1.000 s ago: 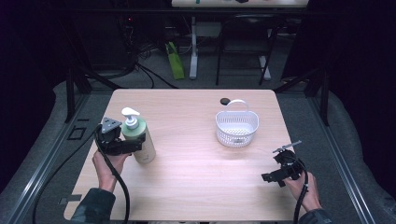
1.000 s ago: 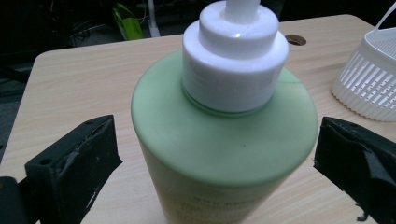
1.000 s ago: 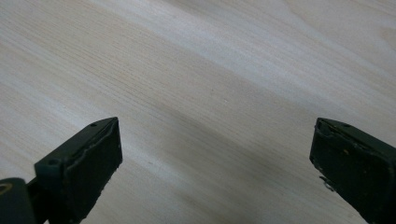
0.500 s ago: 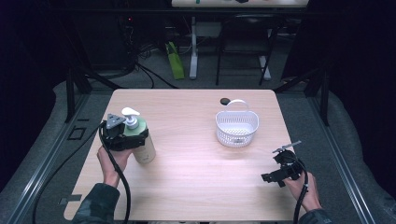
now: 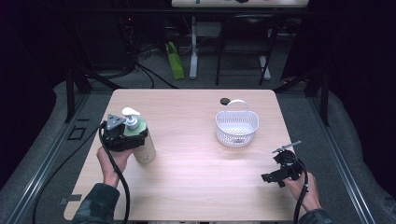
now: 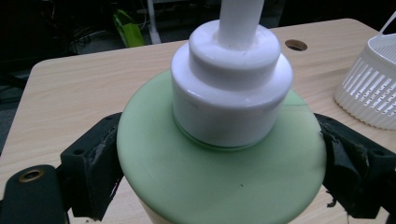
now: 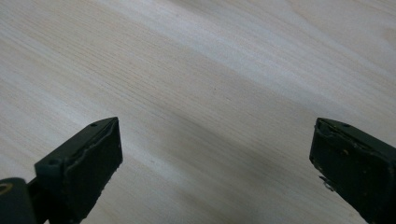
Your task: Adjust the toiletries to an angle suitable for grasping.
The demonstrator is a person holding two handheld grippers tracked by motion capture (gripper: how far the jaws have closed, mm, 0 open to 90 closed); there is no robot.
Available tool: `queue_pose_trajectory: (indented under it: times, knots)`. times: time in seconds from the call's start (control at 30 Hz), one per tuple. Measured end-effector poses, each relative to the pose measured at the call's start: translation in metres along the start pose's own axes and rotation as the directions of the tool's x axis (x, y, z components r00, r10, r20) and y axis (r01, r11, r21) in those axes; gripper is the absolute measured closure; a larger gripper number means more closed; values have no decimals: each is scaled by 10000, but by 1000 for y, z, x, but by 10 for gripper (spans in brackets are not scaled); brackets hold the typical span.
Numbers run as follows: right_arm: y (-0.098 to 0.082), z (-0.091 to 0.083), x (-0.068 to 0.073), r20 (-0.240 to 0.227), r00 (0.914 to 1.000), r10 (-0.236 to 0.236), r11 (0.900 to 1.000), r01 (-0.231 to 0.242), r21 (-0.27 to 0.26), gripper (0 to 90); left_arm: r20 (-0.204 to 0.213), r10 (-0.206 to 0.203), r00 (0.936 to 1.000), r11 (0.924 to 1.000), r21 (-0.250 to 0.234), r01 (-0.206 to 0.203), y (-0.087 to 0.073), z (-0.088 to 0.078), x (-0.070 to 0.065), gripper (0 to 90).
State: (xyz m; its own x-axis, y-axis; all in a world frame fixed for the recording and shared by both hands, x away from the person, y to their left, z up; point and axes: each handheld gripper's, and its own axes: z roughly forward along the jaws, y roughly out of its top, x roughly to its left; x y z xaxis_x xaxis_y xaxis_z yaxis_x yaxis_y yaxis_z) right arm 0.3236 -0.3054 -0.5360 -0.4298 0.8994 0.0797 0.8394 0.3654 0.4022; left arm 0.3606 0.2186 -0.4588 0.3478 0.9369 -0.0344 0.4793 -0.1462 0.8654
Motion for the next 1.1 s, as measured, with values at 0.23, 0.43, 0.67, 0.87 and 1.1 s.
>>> queue_pose_trajectory:
  times: [0.23, 0.43, 0.67, 0.87, 1.1]
  knots:
    - [0, -1, 0, -4, 10000, 26, 10000, -26, 22, 22, 193, 113, 9998, 9999, 11, -114, 0, 1, -5, 118]
    - [0, -1, 0, -28, 10000, 16, 10000, -16, -29, 22, 354, 218, 9991, 9998, -9, -217, 0, 2, -10, 118]
    - [0, -1, 0, 1, 10000, -6, 10000, 6, -21, 23, 591, 328, 9977, 9995, 21, -330, 1, 3, -17, 119]
    - [0, -1, 0, 6, 10000, -21, 10000, 21, -25, 24, 805, 474, 9956, 9989, 13, -477, 2, 4, -24, 119]
    - [0, -1, 0, 45, 10000, -70, 10000, 70, -32, 24, 1052, 612, 9926, 9981, 26, -618, 3, 6, -32, 119]
